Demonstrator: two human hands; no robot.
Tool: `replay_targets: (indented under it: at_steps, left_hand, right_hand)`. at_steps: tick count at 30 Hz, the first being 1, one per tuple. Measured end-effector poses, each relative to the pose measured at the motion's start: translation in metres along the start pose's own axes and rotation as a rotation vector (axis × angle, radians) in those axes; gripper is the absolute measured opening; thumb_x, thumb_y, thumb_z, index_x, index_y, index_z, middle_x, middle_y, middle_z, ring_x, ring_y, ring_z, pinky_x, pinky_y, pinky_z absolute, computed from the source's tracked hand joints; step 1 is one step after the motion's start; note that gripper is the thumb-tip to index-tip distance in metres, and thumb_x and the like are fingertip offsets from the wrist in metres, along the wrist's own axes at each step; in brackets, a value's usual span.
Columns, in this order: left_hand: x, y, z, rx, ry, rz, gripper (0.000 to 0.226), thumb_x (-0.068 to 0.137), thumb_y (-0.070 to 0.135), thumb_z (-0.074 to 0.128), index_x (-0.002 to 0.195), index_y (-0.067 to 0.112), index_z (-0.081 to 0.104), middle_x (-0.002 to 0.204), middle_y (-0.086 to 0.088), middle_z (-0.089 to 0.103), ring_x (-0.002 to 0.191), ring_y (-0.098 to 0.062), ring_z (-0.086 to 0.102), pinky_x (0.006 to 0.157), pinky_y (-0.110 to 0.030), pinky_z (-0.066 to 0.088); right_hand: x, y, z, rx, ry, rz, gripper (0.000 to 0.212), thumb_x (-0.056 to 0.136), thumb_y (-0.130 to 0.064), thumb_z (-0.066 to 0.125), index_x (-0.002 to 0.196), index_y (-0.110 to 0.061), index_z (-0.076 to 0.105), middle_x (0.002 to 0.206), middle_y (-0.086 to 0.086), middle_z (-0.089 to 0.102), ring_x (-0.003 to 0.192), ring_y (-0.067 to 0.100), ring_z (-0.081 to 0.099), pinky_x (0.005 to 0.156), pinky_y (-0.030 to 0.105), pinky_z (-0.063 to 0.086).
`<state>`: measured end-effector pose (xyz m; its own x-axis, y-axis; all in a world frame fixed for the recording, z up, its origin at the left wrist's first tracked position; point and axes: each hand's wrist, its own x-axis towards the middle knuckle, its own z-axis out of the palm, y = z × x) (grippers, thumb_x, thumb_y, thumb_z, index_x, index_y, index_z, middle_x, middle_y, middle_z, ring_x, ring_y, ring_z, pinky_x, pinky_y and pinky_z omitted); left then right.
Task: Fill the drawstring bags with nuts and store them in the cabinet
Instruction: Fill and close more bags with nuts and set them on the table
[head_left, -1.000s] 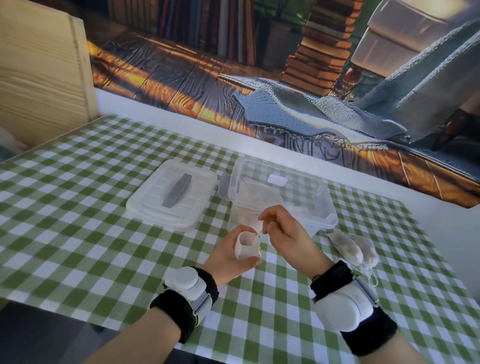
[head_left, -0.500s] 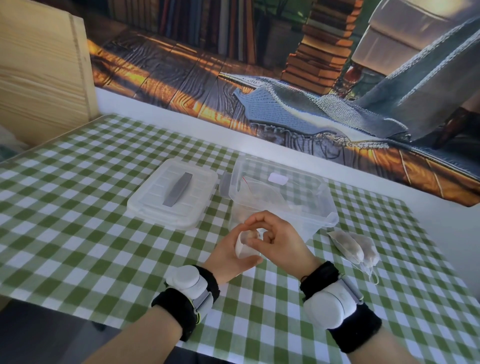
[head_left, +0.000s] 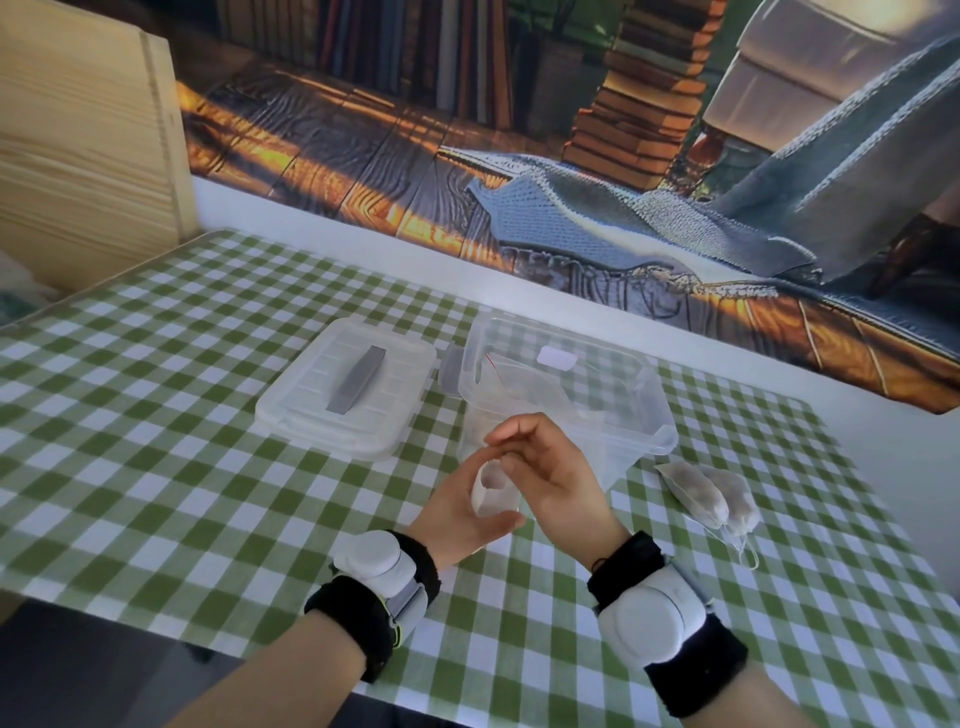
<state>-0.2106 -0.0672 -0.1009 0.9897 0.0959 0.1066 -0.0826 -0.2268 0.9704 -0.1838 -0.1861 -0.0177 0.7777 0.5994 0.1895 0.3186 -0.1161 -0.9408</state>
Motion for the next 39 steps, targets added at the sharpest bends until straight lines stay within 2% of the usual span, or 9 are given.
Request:
replay_targets:
  at_steps: [8, 13, 16, 20, 24, 29, 33, 35, 39]
  left_hand:
    - [0.001, 0.001, 0.0, 0.007, -0.018, 0.001, 0.044, 0.079, 0.019, 0.073, 0.112, 0.038, 0.05, 0.107, 0.021, 0.059, 0.101, 0.018, 0.051, 0.083, -0.002, 0.039]
    - [0.002, -0.002, 0.0, 0.018, -0.018, 0.015, 0.037, 0.079, 0.019, 0.074, 0.105, 0.036, 0.054, 0.101, 0.009, 0.061, 0.095, 0.002, 0.055, 0.078, -0.01, 0.041]
    - [0.002, -0.003, 0.0, -0.015, -0.037, 0.027, 0.034, 0.078, 0.012, 0.074, 0.106, 0.023, 0.058, 0.102, 0.0, 0.064, 0.094, -0.002, 0.058, 0.079, -0.009, 0.044]
    - [0.001, 0.001, -0.001, -0.049, -0.052, 0.035, 0.033, 0.077, 0.008, 0.075, 0.105, 0.015, 0.059, 0.101, -0.004, 0.066, 0.089, -0.004, 0.06, 0.077, -0.01, 0.046]
    - [-0.001, 0.003, -0.001, -0.078, -0.068, 0.035, 0.037, 0.077, 0.008, 0.076, 0.108, 0.017, 0.058, 0.102, -0.004, 0.066, 0.09, -0.004, 0.06, 0.076, -0.009, 0.047]
    - [0.001, -0.001, 0.0, -0.078, -0.081, 0.012, 0.045, 0.076, 0.009, 0.076, 0.112, 0.028, 0.055, 0.106, 0.005, 0.064, 0.097, 0.0, 0.058, 0.081, -0.011, 0.047]
    - [0.003, -0.005, 0.001, -0.033, -0.13, -0.03, 0.047, 0.076, 0.015, 0.073, 0.113, 0.034, 0.052, 0.106, 0.007, 0.062, 0.1, -0.005, 0.059, 0.086, -0.024, 0.05]
    - [0.004, -0.005, 0.001, 0.0, -0.139, -0.041, 0.045, 0.077, 0.017, 0.072, 0.112, 0.035, 0.05, 0.106, 0.009, 0.06, 0.101, -0.005, 0.057, 0.086, -0.022, 0.047]
    - [0.006, -0.005, 0.001, -0.005, -0.15, -0.046, 0.04, 0.074, 0.021, 0.072, 0.104, 0.036, 0.049, 0.104, 0.006, 0.059, 0.101, -0.011, 0.058, 0.089, -0.028, 0.048]
  right_hand:
    - [0.001, 0.01, 0.005, -0.266, -0.013, -0.003, 0.024, 0.087, 0.003, 0.054, 0.1, -0.017, 0.057, 0.099, -0.006, 0.062, 0.1, 0.001, 0.062, 0.085, 0.011, 0.046]
    - [0.001, 0.009, -0.004, -0.496, 0.192, -0.099, 0.018, 0.086, 0.0, 0.056, 0.088, -0.018, 0.06, 0.088, -0.012, 0.062, 0.088, 0.003, 0.061, 0.081, 0.015, 0.049]
    - [0.001, 0.008, -0.007, -0.697, 0.12, 0.052, 0.003, 0.085, -0.019, 0.06, 0.085, -0.021, 0.062, 0.083, -0.014, 0.061, 0.079, 0.004, 0.059, 0.074, 0.021, 0.05]
    - [0.003, 0.003, -0.005, -0.862, 0.083, 0.152, 0.013, 0.084, -0.035, 0.061, 0.087, -0.023, 0.062, 0.084, -0.014, 0.055, 0.075, 0.003, 0.052, 0.066, 0.019, 0.044]
    - [0.009, 0.001, -0.004, -0.85, 0.085, 0.192, 0.005, 0.084, -0.027, 0.062, 0.088, -0.025, 0.062, 0.08, -0.012, 0.057, 0.074, 0.007, 0.054, 0.065, 0.02, 0.045]
    - [0.003, 0.006, -0.004, -0.874, 0.118, 0.029, 0.014, 0.083, -0.011, 0.057, 0.089, -0.022, 0.063, 0.071, -0.018, 0.046, 0.068, 0.005, 0.051, 0.061, 0.021, 0.047]
    - [0.0, 0.008, -0.006, -0.857, 0.14, 0.01, 0.018, 0.08, -0.006, 0.057, 0.087, -0.021, 0.063, 0.069, -0.012, 0.049, 0.066, 0.01, 0.054, 0.059, 0.027, 0.049]
    - [0.003, 0.003, -0.009, -0.845, 0.111, 0.024, 0.018, 0.079, -0.006, 0.058, 0.085, -0.022, 0.063, 0.069, -0.01, 0.053, 0.066, 0.011, 0.055, 0.061, 0.029, 0.051]
    - [0.03, -0.037, -0.029, -0.615, 0.189, -0.044, 0.014, 0.085, -0.007, 0.06, 0.083, -0.02, 0.065, 0.073, -0.005, 0.062, 0.064, 0.008, 0.056, 0.064, 0.013, 0.046]
